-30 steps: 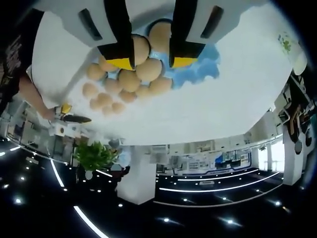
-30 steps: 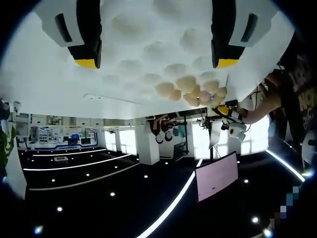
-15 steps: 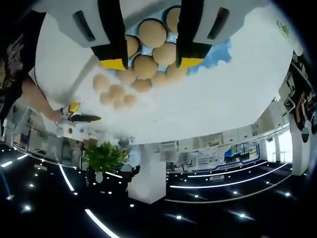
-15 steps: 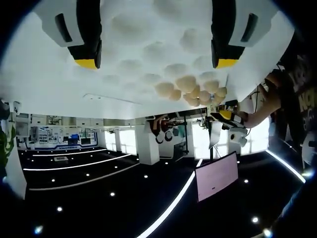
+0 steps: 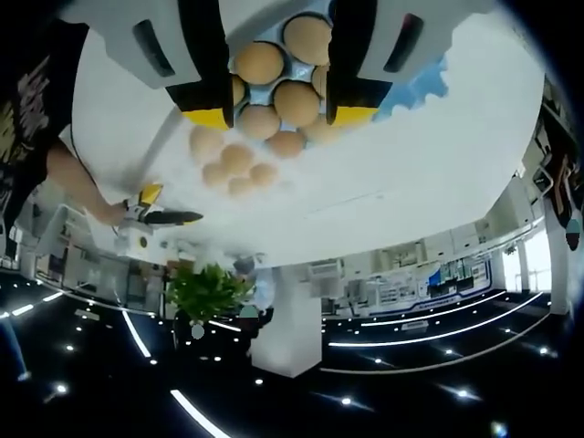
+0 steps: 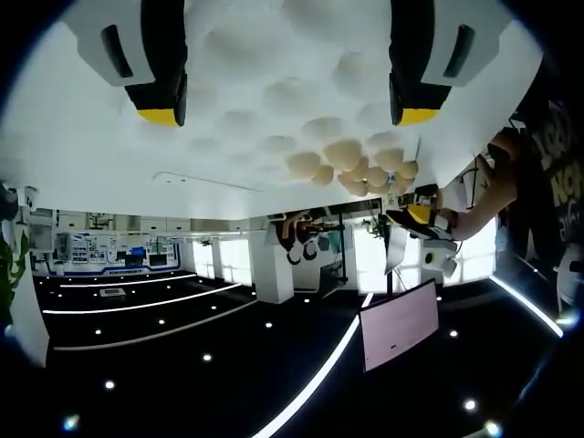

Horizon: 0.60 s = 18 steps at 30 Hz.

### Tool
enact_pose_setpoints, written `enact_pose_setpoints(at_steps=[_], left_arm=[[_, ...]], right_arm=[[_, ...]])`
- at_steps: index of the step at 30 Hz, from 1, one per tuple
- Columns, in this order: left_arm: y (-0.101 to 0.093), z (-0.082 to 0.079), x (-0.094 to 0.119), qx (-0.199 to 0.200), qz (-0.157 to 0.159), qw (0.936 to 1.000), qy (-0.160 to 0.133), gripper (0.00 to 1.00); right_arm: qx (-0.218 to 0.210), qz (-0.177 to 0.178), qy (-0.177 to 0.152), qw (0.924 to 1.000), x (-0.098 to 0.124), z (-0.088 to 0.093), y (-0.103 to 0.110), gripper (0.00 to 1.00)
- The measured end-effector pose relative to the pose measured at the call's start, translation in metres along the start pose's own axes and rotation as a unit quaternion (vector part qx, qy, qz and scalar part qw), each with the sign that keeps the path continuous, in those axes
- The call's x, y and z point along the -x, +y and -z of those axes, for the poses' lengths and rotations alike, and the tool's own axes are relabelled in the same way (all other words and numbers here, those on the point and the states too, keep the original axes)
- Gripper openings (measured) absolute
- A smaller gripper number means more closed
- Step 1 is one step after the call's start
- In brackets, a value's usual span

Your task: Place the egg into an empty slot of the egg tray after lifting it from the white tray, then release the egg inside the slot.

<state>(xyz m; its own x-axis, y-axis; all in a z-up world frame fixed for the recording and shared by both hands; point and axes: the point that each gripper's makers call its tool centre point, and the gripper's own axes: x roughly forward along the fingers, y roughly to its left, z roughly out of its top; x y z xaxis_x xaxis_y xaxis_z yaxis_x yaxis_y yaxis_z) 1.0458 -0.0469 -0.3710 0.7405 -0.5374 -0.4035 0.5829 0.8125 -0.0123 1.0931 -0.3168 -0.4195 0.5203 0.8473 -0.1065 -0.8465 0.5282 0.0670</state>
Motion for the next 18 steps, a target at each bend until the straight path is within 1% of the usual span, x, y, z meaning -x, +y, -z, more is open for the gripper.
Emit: enact_pose_setpoints(at_steps=[5,11,18], left_arm=[[-0.007,-0.003,-0.006,-0.005,0.01,0.9999,0.002,0.41],[-0.016,0.0,-0.015,-0.007,0.023,0.9996,0.011,0.41],[-0.027,-0.001,-0.024,-0.009,0.036,0.9992,0.014,0.41]], right_arm=[[0.0,0.0,0.0,1.0,0.0,0.0,0.0,0.96],[0.0,0.001,0.001,1.0,0.0,0.001,-0.001,0.96],[0.0,0.001,0.001,1.0,0.0,0.001,-0.001,0.96]])
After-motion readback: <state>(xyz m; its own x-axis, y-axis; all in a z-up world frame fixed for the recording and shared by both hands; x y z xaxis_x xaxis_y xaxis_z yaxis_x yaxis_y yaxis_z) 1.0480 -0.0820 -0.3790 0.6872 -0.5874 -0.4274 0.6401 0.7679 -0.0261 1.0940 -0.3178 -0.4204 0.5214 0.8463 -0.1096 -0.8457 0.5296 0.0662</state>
